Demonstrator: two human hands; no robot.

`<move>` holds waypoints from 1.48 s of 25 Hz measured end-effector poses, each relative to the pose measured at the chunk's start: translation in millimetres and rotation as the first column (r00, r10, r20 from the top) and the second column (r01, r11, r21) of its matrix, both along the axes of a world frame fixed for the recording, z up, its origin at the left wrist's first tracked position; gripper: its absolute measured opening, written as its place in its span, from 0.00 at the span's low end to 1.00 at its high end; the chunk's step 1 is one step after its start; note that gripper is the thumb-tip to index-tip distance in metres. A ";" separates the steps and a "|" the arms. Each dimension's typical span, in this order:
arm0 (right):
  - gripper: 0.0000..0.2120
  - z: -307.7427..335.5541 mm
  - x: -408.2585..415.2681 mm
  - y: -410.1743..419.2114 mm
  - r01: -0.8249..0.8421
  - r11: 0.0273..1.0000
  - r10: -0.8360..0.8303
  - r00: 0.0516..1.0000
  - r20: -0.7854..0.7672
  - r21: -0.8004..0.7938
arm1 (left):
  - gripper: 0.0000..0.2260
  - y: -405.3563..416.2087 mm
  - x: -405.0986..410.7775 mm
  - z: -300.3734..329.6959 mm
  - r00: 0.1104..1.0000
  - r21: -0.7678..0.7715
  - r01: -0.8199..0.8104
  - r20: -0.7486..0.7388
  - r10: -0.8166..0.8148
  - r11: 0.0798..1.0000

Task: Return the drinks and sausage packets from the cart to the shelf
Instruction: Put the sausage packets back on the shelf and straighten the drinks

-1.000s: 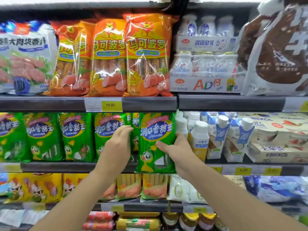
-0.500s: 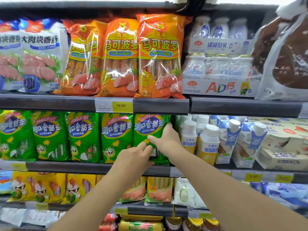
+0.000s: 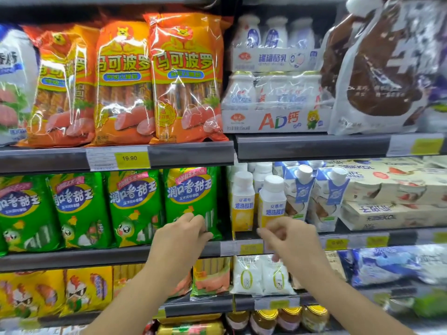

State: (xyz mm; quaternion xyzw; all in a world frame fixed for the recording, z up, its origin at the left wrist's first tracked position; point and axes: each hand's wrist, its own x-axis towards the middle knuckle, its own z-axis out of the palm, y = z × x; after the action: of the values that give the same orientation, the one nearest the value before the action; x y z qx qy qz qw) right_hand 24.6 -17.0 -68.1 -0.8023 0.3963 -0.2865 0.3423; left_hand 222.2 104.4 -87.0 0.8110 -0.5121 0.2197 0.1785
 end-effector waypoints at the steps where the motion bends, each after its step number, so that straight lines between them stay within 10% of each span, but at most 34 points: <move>1: 0.08 -8.4 -9.7 -13.2 0.083 0.997 -0.083 0.996 0.039 -0.001 | 0.11 -4.4 -9.8 2.6 0.996 -0.061 0.028 -0.079 -0.033 0.998; 10: 0.17 -27.5 -7.4 -48.8 0.094 0.989 -0.110 0.983 -0.150 -0.110 | 0.27 -72.8 -59.3 20.6 0.848 -0.079 -0.080 -0.529 0.026 0.994; 30: 0.17 -38.9 -14.6 -48.3 0.137 0.989 -0.141 0.987 -0.074 -0.061 | 0.25 -65.9 -69.8 17.5 0.774 -0.102 -0.106 -0.632 0.018 0.989; 37: 0.19 -44.6 -86.8 -88.4 0.352 0.936 -0.349 0.927 0.136 0.002 | 0.13 -37.9 -99.1 31.9 0.956 -0.390 0.066 -0.239 -0.170 0.918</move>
State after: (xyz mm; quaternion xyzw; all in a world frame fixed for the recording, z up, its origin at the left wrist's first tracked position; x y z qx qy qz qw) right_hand -62.3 -105.4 -112.7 -0.7014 0.5059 -0.4010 0.3024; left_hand 123.1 66.4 -55.1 0.7508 -0.4795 0.1911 0.4122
